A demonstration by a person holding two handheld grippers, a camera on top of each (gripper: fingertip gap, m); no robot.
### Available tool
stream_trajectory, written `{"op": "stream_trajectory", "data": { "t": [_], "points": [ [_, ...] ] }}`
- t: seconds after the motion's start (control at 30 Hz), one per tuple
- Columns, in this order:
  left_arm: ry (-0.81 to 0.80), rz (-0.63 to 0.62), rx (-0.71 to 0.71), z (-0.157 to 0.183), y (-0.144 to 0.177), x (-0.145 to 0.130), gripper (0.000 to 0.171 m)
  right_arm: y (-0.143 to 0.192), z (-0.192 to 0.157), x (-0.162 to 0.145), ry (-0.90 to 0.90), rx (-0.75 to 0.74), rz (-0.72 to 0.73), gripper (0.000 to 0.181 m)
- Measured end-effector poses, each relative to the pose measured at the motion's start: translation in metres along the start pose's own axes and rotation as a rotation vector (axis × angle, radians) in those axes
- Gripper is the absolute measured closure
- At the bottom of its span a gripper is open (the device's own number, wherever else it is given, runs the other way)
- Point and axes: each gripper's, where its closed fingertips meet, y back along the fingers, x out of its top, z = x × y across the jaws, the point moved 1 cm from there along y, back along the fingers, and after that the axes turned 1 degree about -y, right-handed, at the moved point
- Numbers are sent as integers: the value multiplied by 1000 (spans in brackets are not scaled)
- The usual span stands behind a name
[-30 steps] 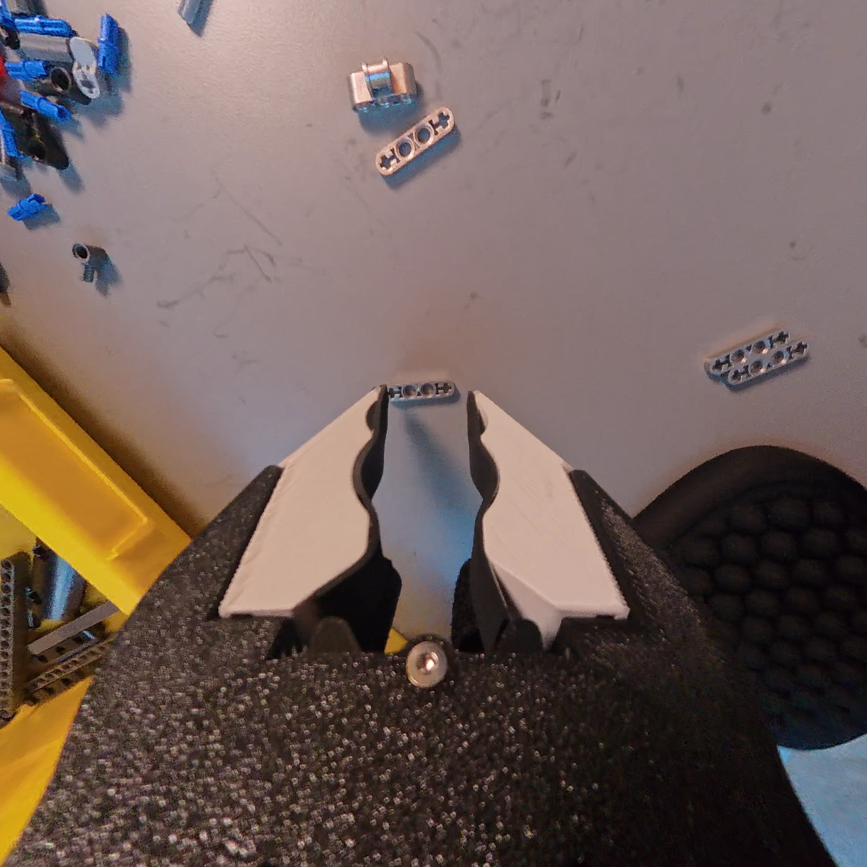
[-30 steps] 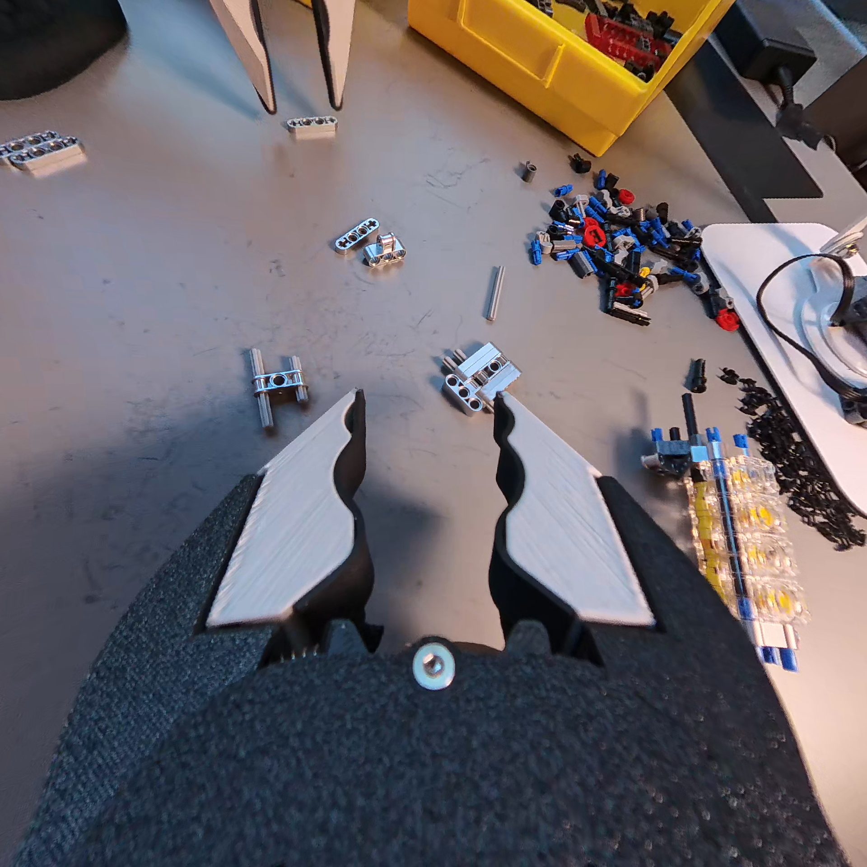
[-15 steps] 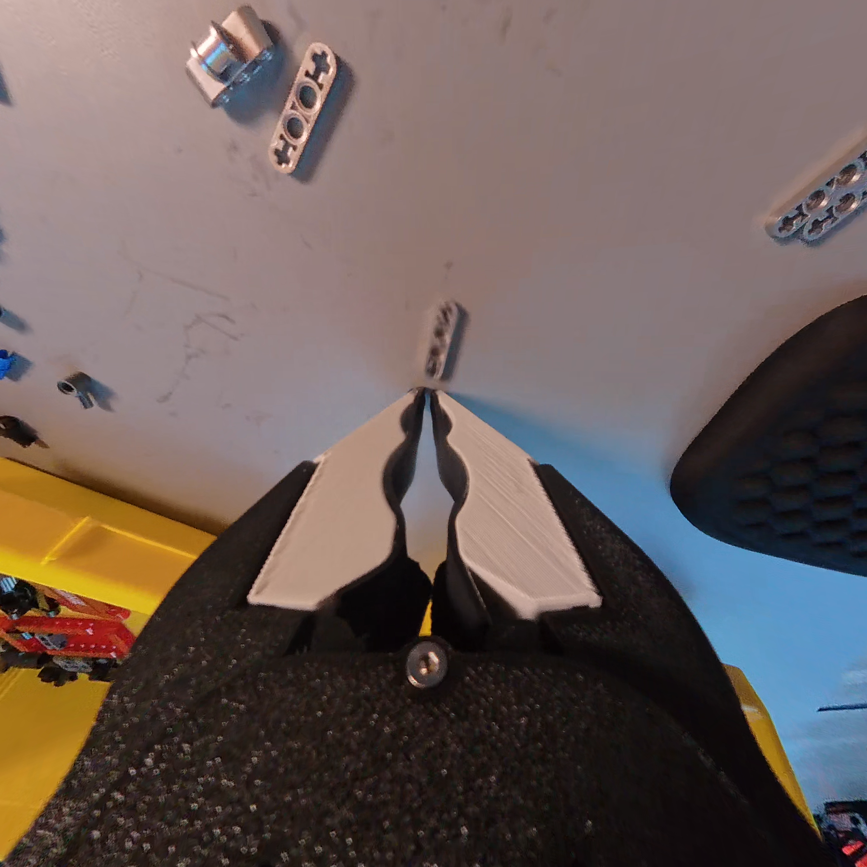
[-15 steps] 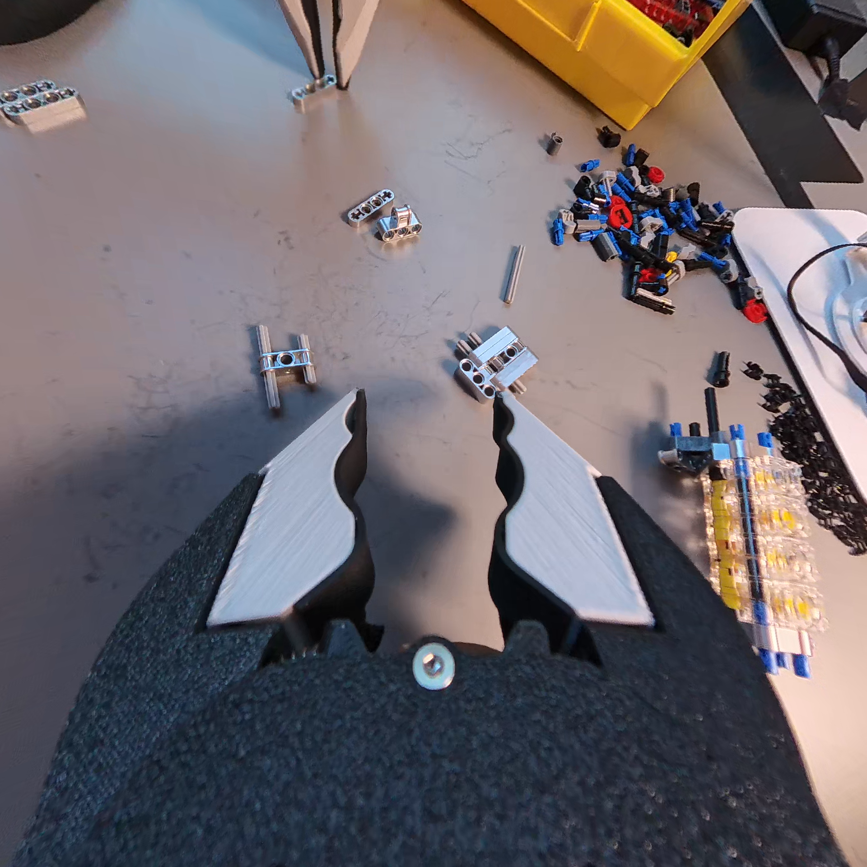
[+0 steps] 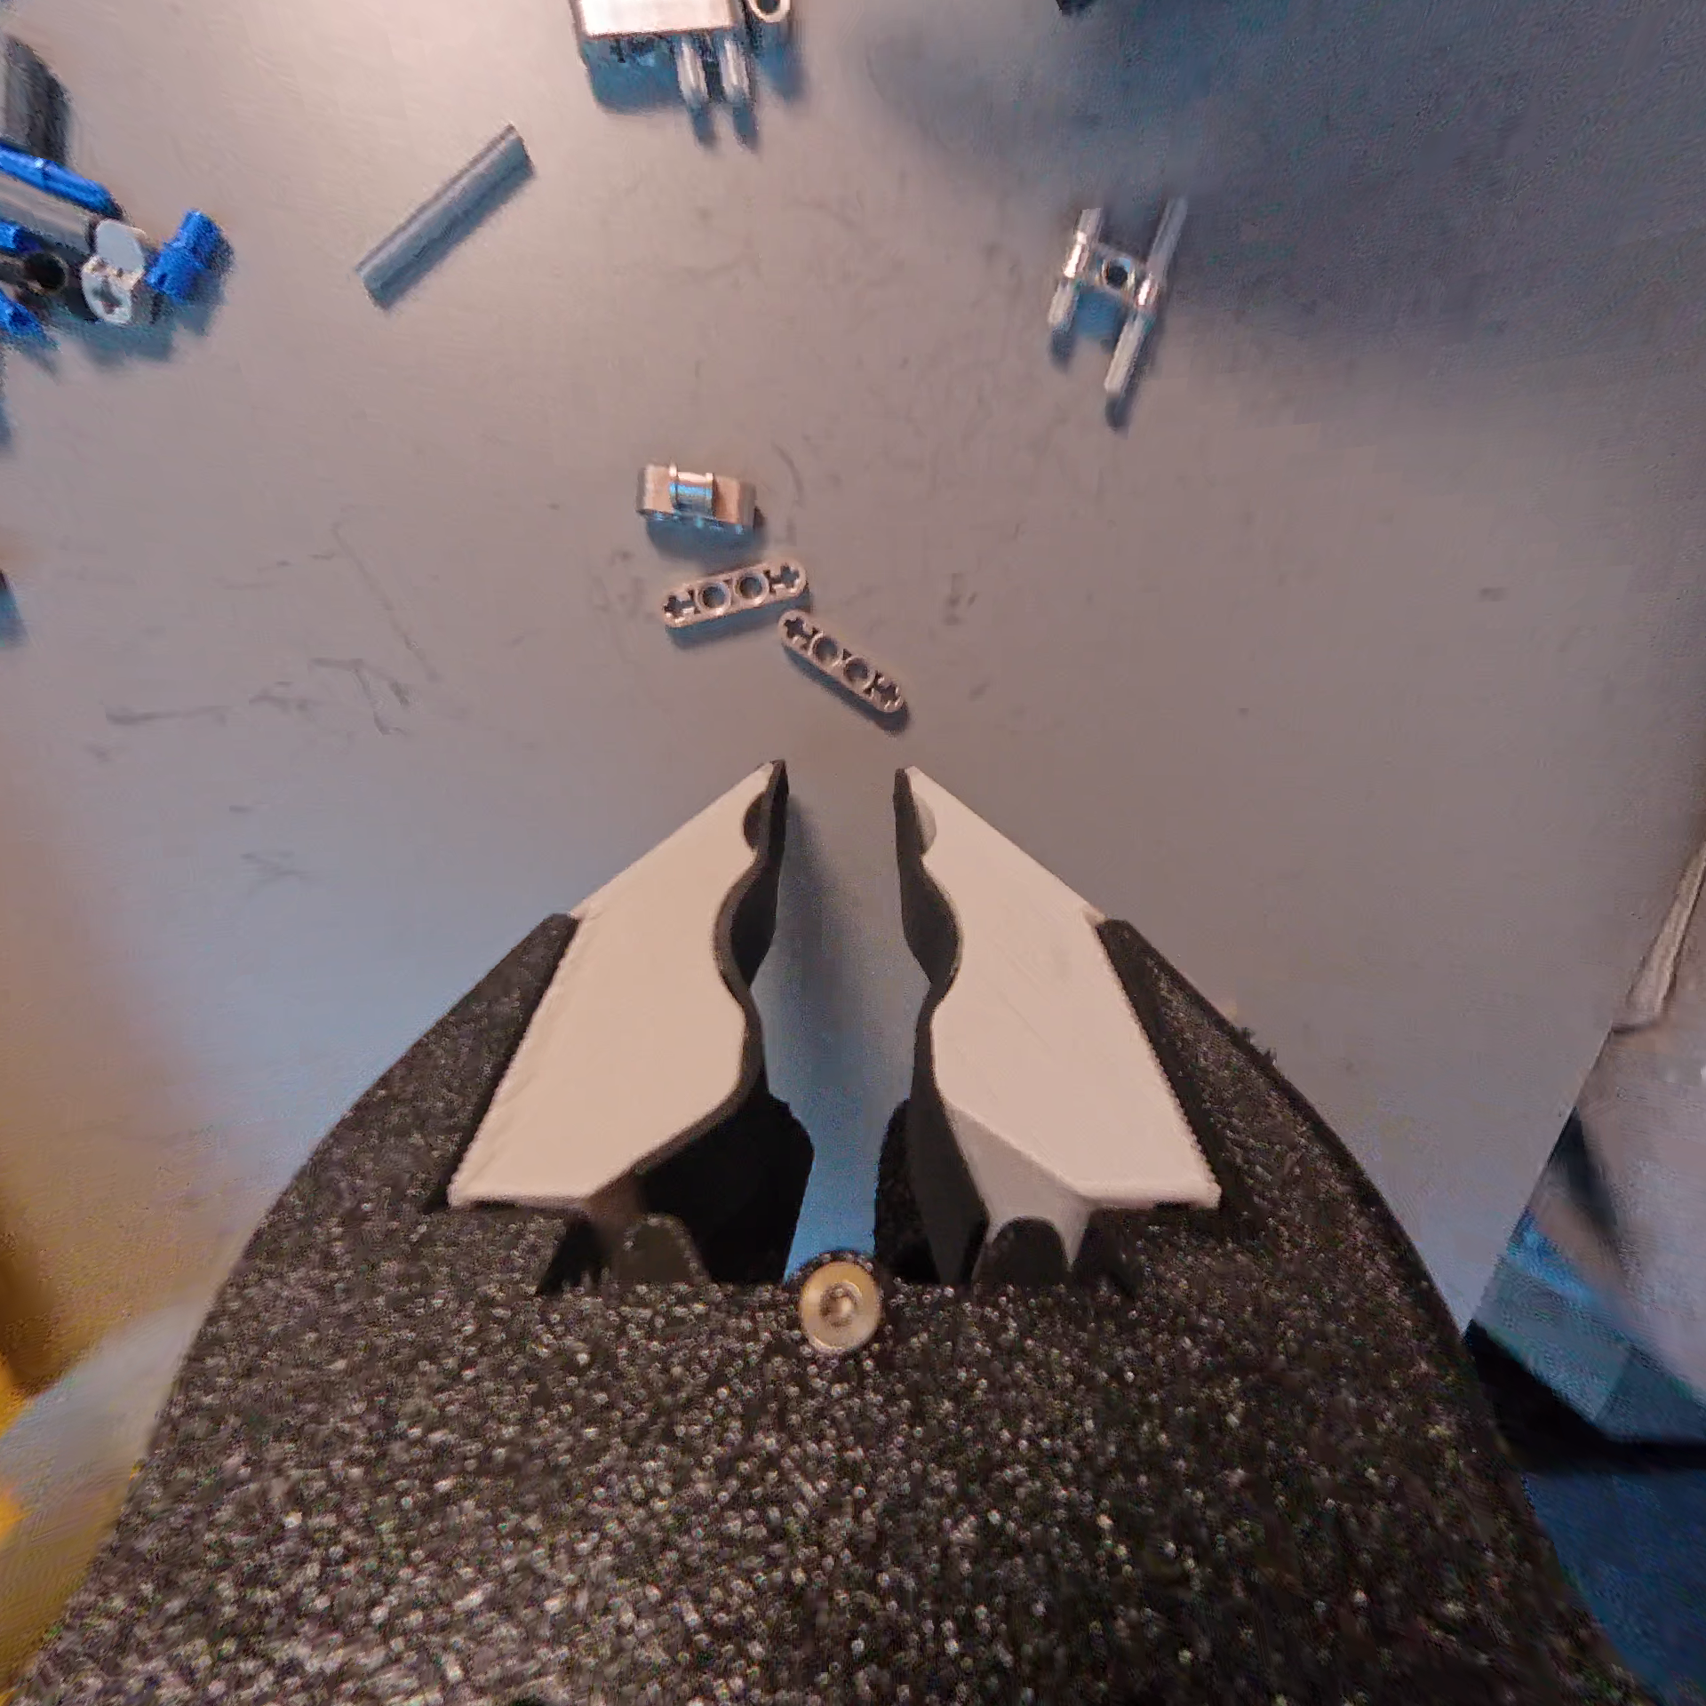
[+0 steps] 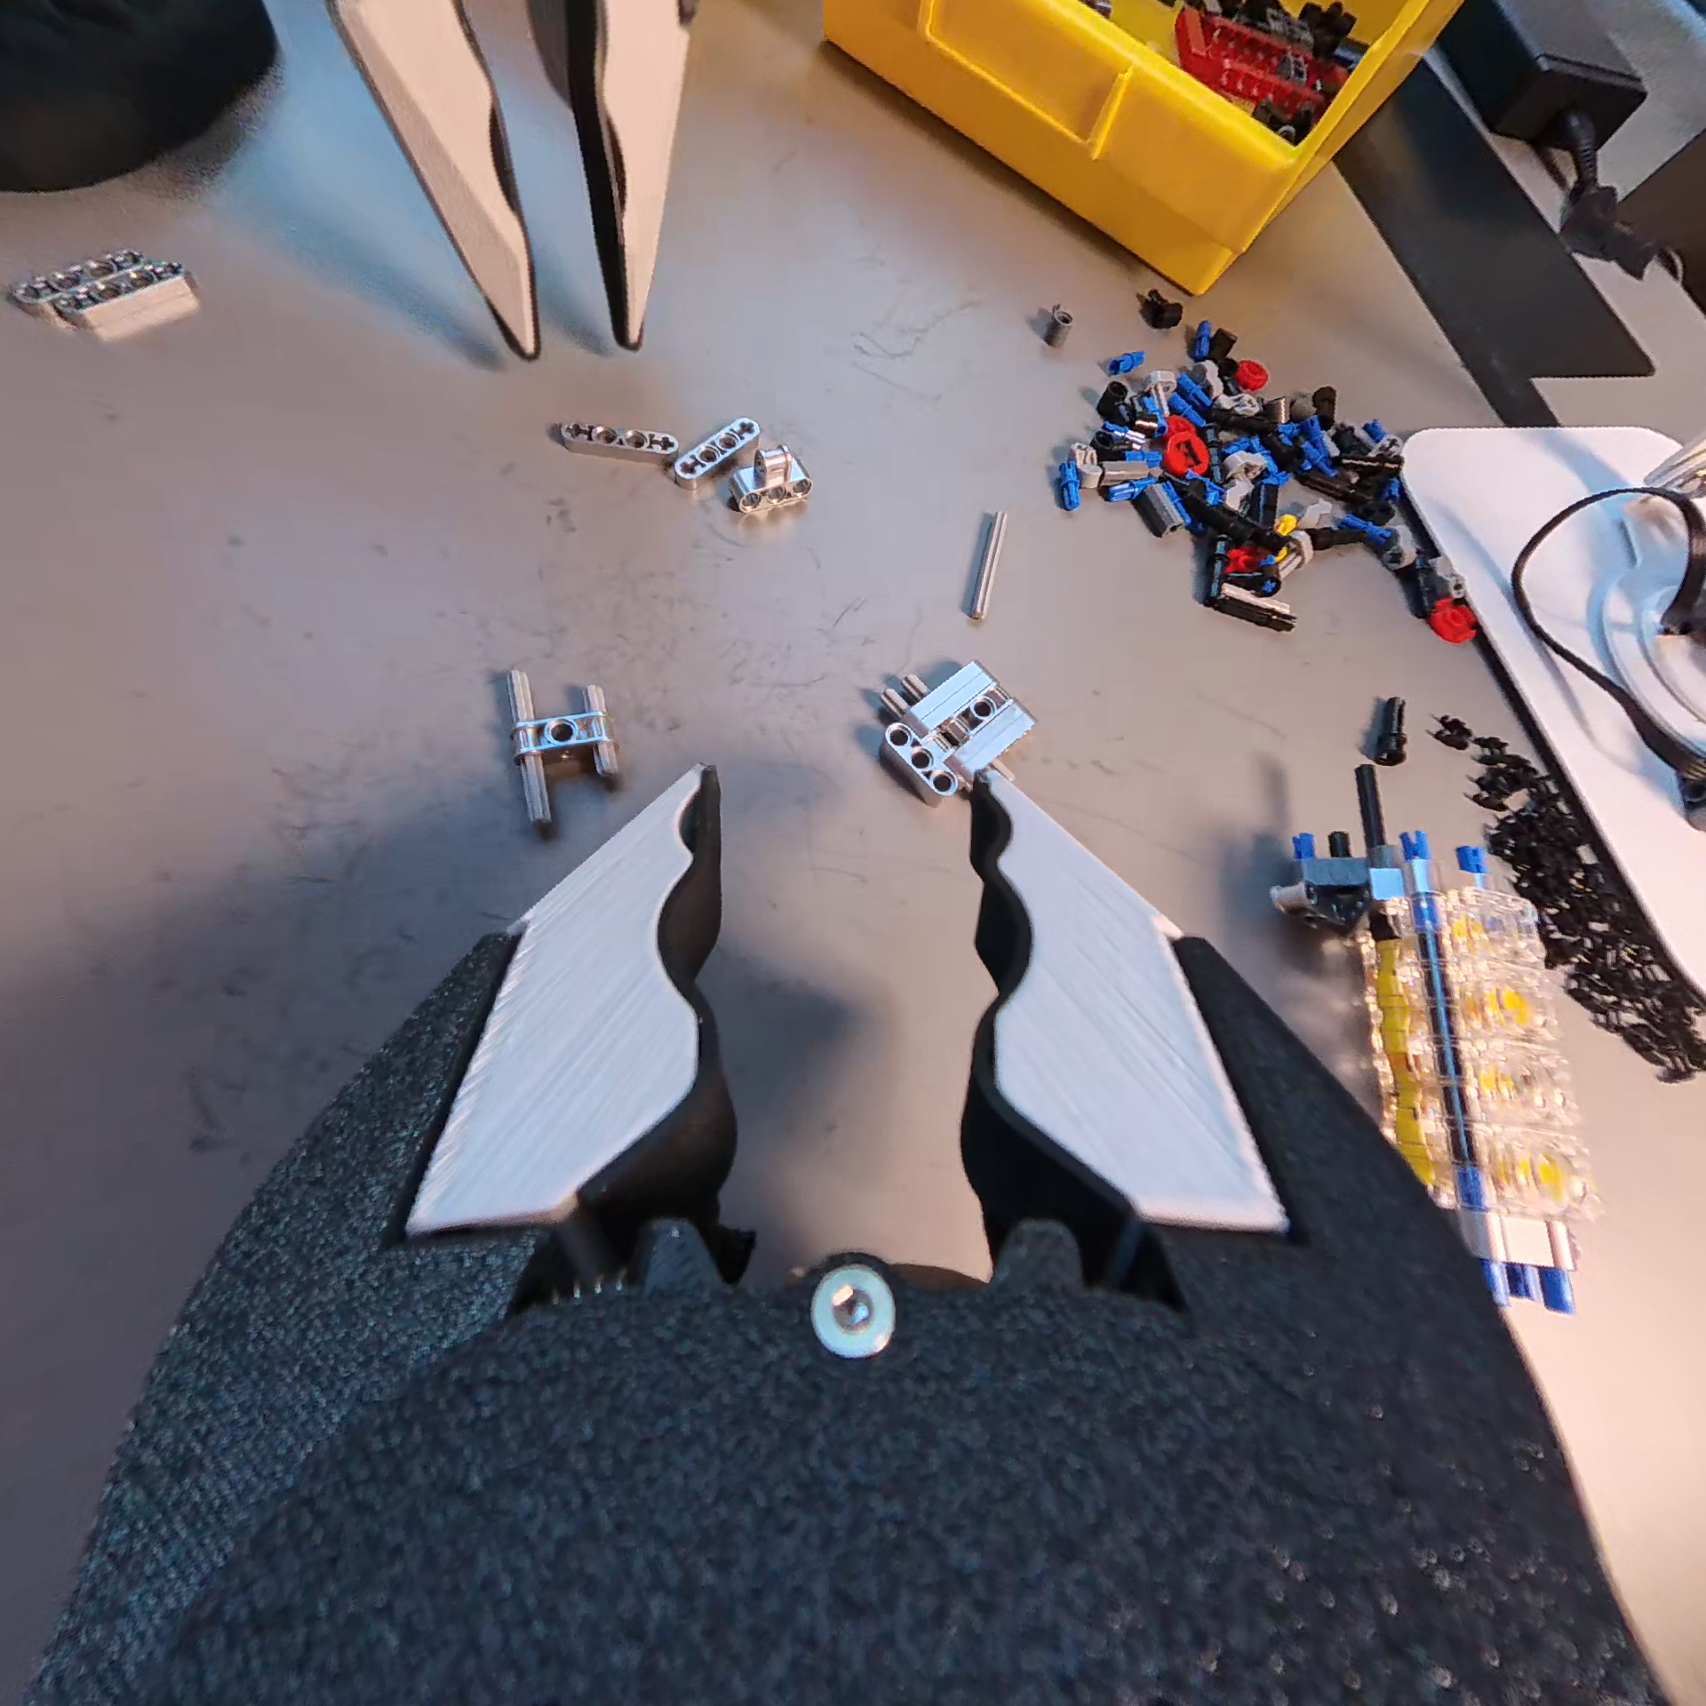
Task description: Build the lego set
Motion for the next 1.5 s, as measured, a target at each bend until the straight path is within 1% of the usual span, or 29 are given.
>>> {"op": "stream_trajectory", "data": {
  "t": [0.13,0.2,0.27,0.37,0.43,0.5,0.6,0.67,0.83,0.97,1.07,1.1,1.13,1.2,1.3,1.37,1.43,1.5],
  "points": [
    [199,218,59,8,-8,10,151,0,1,0,-4,-3,1,129],
    [247,283,105,9,-9,14,149,-1,0,0,-7,3,5,129],
    [247,294,177,7,-13,14,148,-2,-2,0,0,5,-2,129],
    [215,311,264,2,-16,17,153,-4,-5,0,9,12,-5,129],
    [169,305,264,5,-18,21,165,-3,-6,2,7,20,2,129],
    [103,287,256,7,-19,23,166,0,-12,6,2,63,30,129],
    [-28,281,154,24,-24,32,166,11,-31,13,-13,199,68,132],
    [-120,276,77,38,-30,39,166,14,-44,13,0,272,59,133],
    [-314,265,-67,64,-40,57,165,-3,-60,3,44,293,-33,136],
    [-367,288,-154,73,-45,64,165,-15,-62,-7,53,288,-112,144],
    [-366,305,-183,73,-48,68,164,-19,-63,-3,54,289,-112,149],
    [-367,309,-190,73,-48,68,162,-20,-64,-2,56,292,-112,152],
    [-361,320,-193,72,-46,69,161,-20,-64,-2,60,292,-112,158],
    [-312,368,-209,68,-38,72,159,-19,-65,-3,73,294,-111,160],
    [-188,450,-246,58,-26,76,159,-14,-64,-1,119,285,-91,160],
    [-98,481,-311,56,-19,80,157,-8,-64,9,157,272,-42,160],
    [-28,521,-410,58,-11,87,156,-1,-66,22,218,254,6,160],
    [31,548,-495,58,-5,93,154,4,-69,31,291,225,26,159]
  ]
}}
